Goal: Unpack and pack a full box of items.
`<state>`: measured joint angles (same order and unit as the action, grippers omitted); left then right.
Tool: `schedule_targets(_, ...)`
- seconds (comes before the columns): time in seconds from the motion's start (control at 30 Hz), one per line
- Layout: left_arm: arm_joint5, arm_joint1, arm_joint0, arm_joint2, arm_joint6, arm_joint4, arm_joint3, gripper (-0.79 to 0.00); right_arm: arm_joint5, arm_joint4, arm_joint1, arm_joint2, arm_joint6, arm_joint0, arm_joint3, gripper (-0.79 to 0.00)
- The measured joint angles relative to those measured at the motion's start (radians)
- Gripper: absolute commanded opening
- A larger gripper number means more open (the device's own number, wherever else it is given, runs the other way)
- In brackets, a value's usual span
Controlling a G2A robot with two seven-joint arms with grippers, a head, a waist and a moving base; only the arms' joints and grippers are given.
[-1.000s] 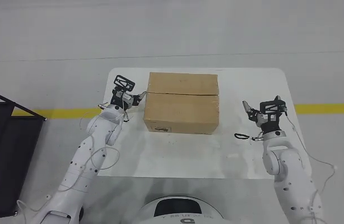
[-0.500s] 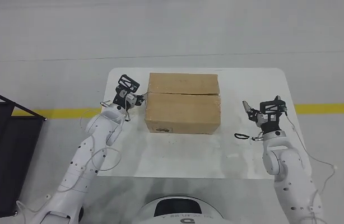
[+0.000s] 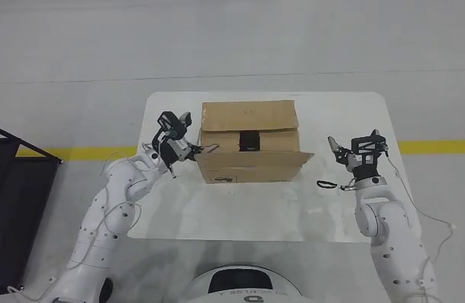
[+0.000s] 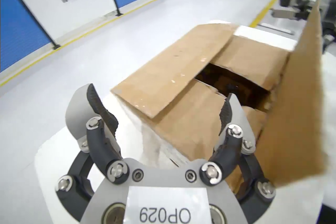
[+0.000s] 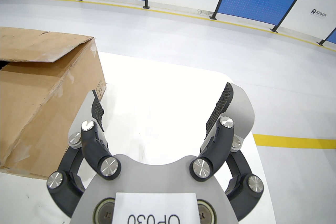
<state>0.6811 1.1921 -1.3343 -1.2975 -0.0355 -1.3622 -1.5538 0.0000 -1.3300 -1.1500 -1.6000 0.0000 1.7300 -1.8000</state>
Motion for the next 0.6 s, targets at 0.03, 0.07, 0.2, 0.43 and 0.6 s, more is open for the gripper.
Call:
schedule_targets(0.03,0.026,-0.002,-0.003,0.003,-0.01,-0.011,0.0,0.0,0.0,0.0,0.0,0.0,0.0,0.0,0.0,0.0)
schedule_targets(0.07,0.048,-0.004,-0.005,0.005,-0.022,-0.022,-0.001,0.0,0.0,0.0,0.0,0.0,0.0,0.0,0.0,0.0)
schedule_targets(0.2,0.12,-0.016,-0.015,0.01,-0.068,-0.11,-0.017,0.0,0.0,0.0,0.0,0.0,0.0,0.0,0.0,0.0)
schedule_targets(0.43,0.083,-0.035,-0.065,0.035,-0.08,-0.351,-0.084,0.0,0.0,0.0,0.0,0.0,0.0,0.0,0.0,0.0)
schedule_targets(0.6,0.033,-0.04,-0.075,0.034,-0.121,-0.393,-0.097,0.0,0.0,0.0,0.0,0.0,0.0,0.0,0.0,0.0)
